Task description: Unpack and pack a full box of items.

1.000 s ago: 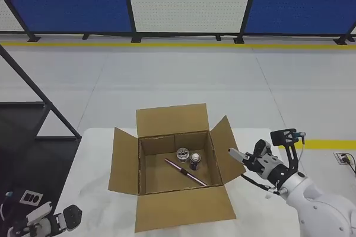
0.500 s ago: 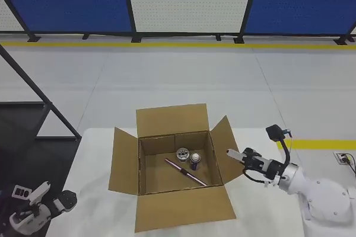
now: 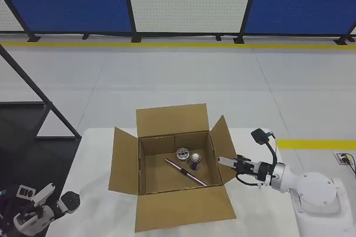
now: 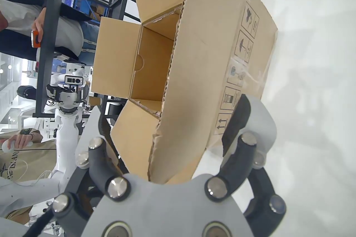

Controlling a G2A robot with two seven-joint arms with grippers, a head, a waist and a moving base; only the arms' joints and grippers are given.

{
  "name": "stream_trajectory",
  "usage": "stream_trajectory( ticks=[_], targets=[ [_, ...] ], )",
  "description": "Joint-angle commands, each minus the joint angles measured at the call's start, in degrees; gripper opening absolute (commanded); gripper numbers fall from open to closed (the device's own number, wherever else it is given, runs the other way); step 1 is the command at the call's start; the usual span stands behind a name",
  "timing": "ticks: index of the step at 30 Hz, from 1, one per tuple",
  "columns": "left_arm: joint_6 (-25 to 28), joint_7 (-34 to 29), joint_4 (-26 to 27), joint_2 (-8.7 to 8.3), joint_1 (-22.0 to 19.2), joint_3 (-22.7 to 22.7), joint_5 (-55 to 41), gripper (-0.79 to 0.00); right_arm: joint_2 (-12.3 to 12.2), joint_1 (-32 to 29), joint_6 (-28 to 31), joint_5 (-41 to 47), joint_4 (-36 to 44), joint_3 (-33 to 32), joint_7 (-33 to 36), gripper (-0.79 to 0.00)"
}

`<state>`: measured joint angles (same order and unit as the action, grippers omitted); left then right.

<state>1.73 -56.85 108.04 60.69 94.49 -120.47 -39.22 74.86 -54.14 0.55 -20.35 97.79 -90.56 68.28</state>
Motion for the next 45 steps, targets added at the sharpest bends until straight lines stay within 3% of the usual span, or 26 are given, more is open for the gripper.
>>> stream_trajectory(
  ticks=[1, 3, 6, 7, 23, 36, 44, 45],
  targets=[
    [0.1, 0.1, 0.1, -0.03, 0.1, 0.0, 0.1, 0.0, -0.2, 0.0, 0.1, 0.6, 0.2, 0.2, 0.5, -0.456],
    [0.3, 0.1, 0.1, -0.05, 0.2, 0.1, 0.0, 0.0, -0.4, -0.1, 0.4, 1.4, 0.5, 0.4, 1.2, -0.514],
    [0.4, 0.2, 0.3, -0.08, 0.3, 0.2, -0.2, 0.0, -0.8, -0.5, 0.3, 2.2, 1.0, 0.5, 1.3, -0.748],
    [0.5, 0.2, 0.3, -0.09, 0.4, 0.3, -0.3, 0.0, -0.9, -0.6, 0.2, 2.4, 1.1, 0.6, 1.3, -0.785],
    [1.0, -0.3, 0.0, -0.37, 0.5, 0.7, -0.5, 0.0, -2.6, -2.7, -1.8, 5.1, 5.2, 2.0, 1.7, -0.785],
    [0.8, -0.2, -0.2, -0.67, -0.1, 1.1, -0.5, 0.0, -3.5, -5.5, -7.5, 3.7, 7.9, 1.9, -6.9, -0.785],
    [0.5, 0.1, -0.4, -0.86, -0.7, 1.6, -0.2, 0.0, -4.2, -7.1, -8.1, 4.5, 8.6, 1.2, -7.3, -0.785],
    [0.5, 0.0, -0.4, -0.89, -0.8, 1.7, -0.1, 0.0, -4.3, -7.2, -8.1, 4.4, 8.6, 1.3, -7.0, -0.591]
  ],
)
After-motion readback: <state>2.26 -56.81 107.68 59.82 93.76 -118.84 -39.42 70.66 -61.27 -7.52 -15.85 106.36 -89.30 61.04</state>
